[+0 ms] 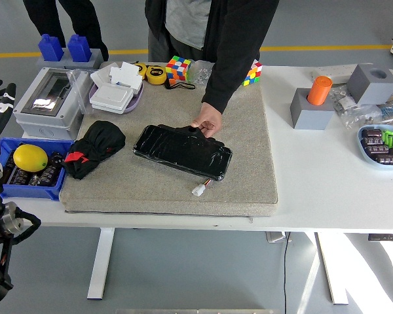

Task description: Pick the rag up,wipe the panel,place it on the desk

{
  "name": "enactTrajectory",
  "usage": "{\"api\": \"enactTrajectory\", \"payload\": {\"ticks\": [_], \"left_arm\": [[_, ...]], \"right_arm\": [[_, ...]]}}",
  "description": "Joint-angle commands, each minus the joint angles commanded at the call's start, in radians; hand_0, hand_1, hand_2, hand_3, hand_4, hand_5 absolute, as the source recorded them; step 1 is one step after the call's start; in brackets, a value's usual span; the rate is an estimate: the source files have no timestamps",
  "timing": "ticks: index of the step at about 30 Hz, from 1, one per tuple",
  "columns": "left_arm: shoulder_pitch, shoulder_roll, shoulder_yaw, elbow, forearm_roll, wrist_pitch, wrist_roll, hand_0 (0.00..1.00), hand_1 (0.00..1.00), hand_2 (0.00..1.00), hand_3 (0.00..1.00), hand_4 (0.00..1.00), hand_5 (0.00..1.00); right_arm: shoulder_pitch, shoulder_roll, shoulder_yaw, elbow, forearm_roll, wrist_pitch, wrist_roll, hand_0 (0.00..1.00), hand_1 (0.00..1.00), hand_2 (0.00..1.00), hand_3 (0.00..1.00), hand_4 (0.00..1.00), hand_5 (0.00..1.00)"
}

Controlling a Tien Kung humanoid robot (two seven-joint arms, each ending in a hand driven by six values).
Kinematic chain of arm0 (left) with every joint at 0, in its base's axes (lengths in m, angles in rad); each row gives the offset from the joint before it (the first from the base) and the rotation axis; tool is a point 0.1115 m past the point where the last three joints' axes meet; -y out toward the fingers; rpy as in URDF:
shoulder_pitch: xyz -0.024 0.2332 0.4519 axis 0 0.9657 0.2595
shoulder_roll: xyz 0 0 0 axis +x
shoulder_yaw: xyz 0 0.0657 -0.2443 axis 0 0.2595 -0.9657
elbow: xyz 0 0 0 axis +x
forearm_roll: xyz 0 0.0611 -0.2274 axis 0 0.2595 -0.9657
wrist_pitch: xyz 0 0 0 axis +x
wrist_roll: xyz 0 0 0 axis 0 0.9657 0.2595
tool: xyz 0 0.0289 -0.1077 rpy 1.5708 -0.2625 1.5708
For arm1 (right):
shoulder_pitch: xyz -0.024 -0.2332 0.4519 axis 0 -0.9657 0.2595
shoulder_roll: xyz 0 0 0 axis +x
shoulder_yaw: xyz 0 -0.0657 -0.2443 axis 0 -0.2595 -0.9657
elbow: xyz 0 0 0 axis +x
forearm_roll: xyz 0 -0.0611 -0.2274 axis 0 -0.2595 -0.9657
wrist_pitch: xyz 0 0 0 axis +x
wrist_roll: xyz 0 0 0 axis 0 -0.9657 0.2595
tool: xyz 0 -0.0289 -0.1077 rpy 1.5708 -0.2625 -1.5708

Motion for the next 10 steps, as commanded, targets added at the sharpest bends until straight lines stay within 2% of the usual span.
{"api": "enactTrajectory", "payload": {"ticks": [10], "left_arm": [[0.0,-0.003,0.003,-0.005,0.002,-0.004,0.005,0.565,0.623,0.65,0.632,0.881,0.297]], "right_arm": [[0.003,0.002,0.001,0.001,0.0,0.0,0.0,0.591,0.602,0.529,0.525,0.879,0.361]]}}
